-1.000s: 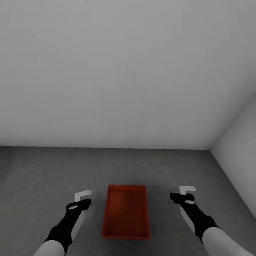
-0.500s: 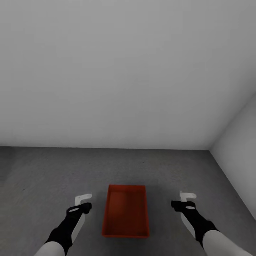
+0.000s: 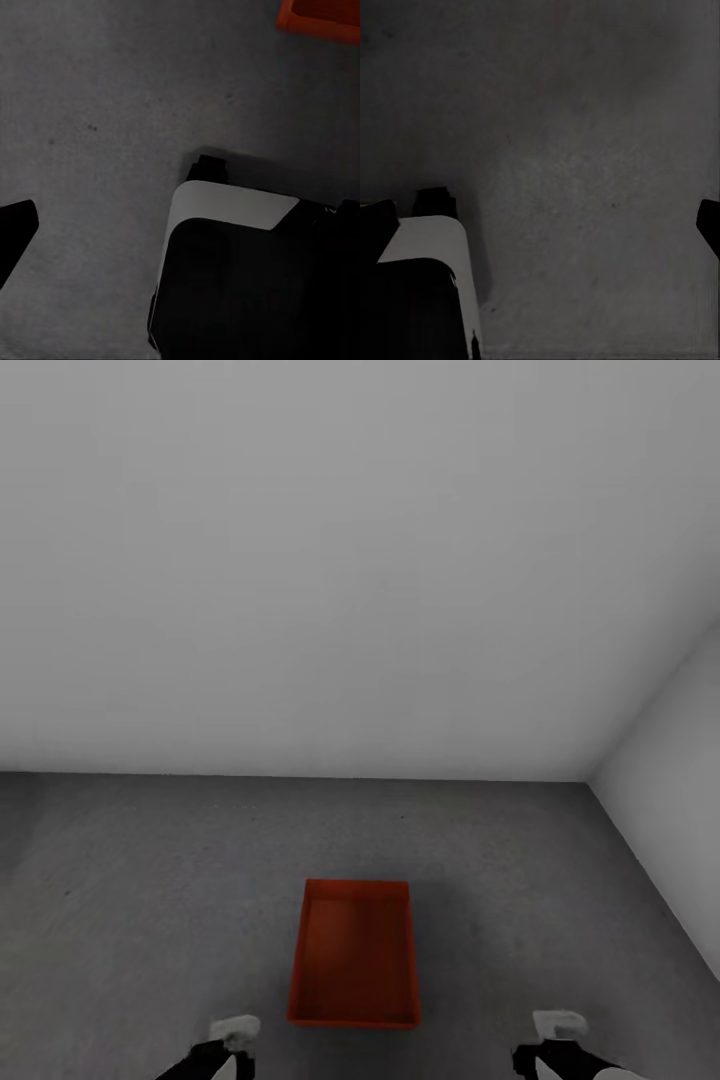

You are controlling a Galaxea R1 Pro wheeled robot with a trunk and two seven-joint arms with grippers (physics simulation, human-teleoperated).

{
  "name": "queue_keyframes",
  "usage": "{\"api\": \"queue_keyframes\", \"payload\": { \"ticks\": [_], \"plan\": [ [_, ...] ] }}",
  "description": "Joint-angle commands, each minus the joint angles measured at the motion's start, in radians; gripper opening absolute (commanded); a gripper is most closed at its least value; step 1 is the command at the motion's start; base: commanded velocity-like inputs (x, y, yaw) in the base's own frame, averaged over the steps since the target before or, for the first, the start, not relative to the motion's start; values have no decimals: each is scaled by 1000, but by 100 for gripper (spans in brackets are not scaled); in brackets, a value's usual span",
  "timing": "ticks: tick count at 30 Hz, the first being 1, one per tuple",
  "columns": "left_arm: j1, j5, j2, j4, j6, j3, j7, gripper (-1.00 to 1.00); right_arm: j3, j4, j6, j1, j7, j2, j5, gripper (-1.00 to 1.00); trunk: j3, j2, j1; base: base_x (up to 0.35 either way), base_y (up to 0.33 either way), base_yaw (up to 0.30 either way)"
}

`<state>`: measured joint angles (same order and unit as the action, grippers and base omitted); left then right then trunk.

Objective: Move the two storage containers from the living room to the garage. In the garage, place one container on the floor and stack the other container on top of it (either order is fine).

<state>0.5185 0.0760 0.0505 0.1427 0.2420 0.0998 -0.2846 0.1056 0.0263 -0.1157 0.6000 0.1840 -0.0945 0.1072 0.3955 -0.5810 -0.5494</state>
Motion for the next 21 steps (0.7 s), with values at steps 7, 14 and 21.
{"api": "queue_keyframes", "payload": {
  "ticks": [7,14,21],
  "plan": [
    [0,14,10,-130,5,6,-6,100,9,7,9,-121,2,-1,10,100,1,-1,0,-2,0,0],
    [-4,18,8,-142,7,9,-12,100,9,7,8,-137,3,-1,8,100,1,-1,0,-223,0,0],
    [-6,20,-23,-144,7,11,-10,100,9,7,7,-138,2,-1,7,100,1,-1,0,-334,0,0]
  ]
}}
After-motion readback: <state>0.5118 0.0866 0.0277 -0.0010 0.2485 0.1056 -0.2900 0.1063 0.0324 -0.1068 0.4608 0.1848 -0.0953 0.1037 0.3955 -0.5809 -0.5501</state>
